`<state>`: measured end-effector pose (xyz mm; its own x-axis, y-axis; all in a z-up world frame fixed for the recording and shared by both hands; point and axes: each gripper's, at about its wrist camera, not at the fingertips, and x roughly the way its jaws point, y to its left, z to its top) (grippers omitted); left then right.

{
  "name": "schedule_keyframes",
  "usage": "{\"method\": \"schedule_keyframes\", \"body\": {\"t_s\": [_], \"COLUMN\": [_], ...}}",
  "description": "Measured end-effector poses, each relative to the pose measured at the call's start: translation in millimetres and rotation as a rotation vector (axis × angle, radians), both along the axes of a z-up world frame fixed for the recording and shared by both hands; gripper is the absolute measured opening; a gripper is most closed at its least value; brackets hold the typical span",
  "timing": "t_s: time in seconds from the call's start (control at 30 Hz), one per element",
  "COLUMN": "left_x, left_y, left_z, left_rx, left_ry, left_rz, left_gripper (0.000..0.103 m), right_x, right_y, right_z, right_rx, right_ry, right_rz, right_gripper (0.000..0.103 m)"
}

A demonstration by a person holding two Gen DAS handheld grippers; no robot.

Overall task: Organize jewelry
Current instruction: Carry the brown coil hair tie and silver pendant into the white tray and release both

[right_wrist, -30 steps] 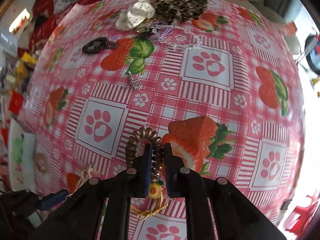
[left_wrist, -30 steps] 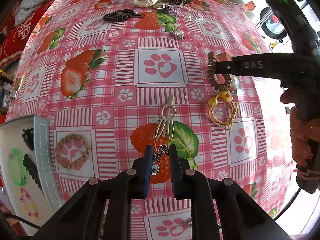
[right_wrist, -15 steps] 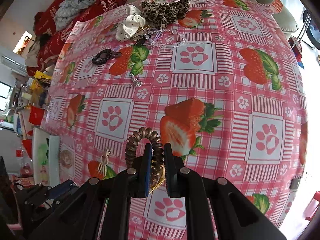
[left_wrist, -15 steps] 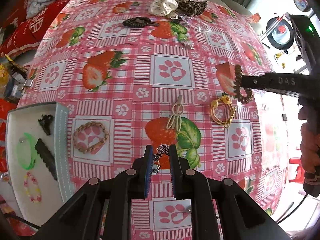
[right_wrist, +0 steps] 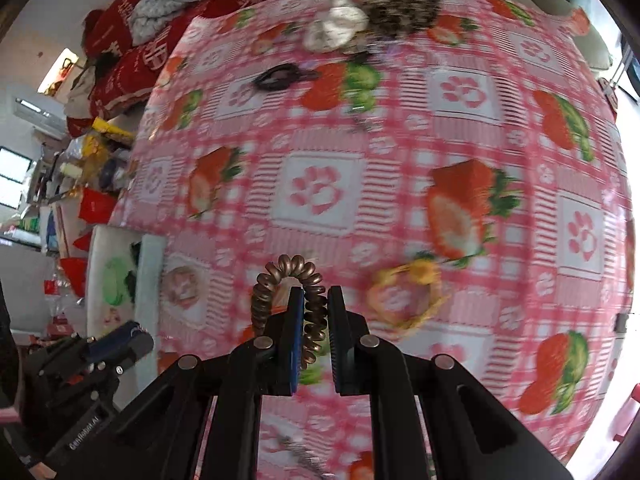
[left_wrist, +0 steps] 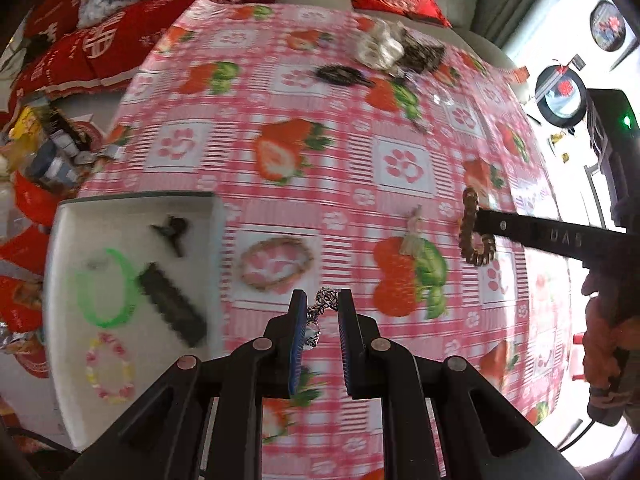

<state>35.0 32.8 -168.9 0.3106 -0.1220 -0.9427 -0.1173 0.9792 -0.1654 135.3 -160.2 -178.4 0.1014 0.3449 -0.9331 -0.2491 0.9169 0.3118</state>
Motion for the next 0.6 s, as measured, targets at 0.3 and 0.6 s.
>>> {"method": "schedule_keyframes", "body": {"t_s": [0.3,0.6], "left_x": [-29.0,-29.0], "left_y": [98.5,160.3], "left_z": [0.0,-25.2], "left_rx": [0.055,0.049], "left_ry": [-0.001,0.009], "left_rz": [0.113,0.125], "left_gripper": [0.022,0.022], "right_x": [-42.2,-81.0], "right_y": [95.8,177.4], "right_z": [11.6,3.3], "right_rx": [0.05,0.074], "right_ry": [0.012,0.059], "right_rz": [0.125,0.241], "right_gripper": [0.013,0.012]}}
